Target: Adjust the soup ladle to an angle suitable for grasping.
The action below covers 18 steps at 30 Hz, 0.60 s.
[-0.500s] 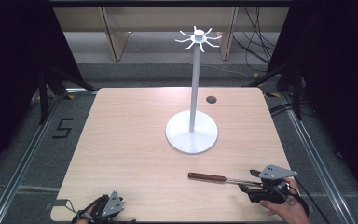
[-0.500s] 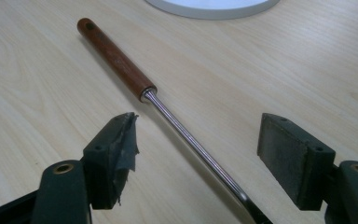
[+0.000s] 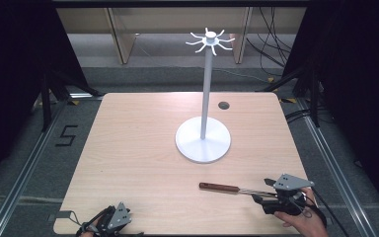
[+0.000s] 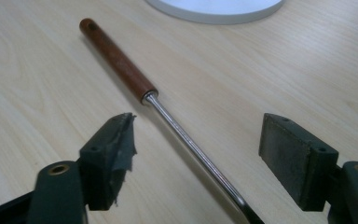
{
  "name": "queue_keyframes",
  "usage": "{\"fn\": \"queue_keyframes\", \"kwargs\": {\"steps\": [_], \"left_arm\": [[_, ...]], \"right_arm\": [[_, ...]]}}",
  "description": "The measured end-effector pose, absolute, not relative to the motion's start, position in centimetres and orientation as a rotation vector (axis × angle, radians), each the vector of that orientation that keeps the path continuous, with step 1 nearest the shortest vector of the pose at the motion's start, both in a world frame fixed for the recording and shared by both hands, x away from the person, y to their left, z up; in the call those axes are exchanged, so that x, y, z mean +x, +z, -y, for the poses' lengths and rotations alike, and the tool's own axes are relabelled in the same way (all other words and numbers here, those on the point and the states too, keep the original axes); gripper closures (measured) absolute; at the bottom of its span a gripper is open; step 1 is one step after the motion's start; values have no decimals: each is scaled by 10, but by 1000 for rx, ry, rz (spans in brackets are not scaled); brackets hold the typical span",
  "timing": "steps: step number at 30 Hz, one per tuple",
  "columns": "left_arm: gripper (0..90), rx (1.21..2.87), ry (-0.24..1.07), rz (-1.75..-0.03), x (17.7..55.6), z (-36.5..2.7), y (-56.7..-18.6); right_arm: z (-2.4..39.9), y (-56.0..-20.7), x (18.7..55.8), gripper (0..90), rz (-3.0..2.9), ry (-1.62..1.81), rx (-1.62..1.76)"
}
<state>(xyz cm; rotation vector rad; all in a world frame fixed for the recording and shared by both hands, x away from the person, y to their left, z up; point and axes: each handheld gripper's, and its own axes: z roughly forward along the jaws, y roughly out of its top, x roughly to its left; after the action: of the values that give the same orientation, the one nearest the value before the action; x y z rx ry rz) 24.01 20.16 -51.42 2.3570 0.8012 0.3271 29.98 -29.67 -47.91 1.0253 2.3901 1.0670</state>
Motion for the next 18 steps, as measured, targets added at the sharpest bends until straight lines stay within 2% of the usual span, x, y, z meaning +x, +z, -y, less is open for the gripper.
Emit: {"fn": "queue_keyframes", "kwargs": {"steps": [9, 13, 18], "left_arm": [[152, 2354, 327, -817, 241, -201, -515], [152, 2354, 326, -824, 241, -201, -515], [152, 2345, 328, -822, 241, -201, -515]], "right_arm": [[282, -480, 304, 206, -2467, 1019, 845], [268, -474, 310, 206, -2504, 980, 806], [251, -470, 318, 246, -2540, 938, 775]]}}
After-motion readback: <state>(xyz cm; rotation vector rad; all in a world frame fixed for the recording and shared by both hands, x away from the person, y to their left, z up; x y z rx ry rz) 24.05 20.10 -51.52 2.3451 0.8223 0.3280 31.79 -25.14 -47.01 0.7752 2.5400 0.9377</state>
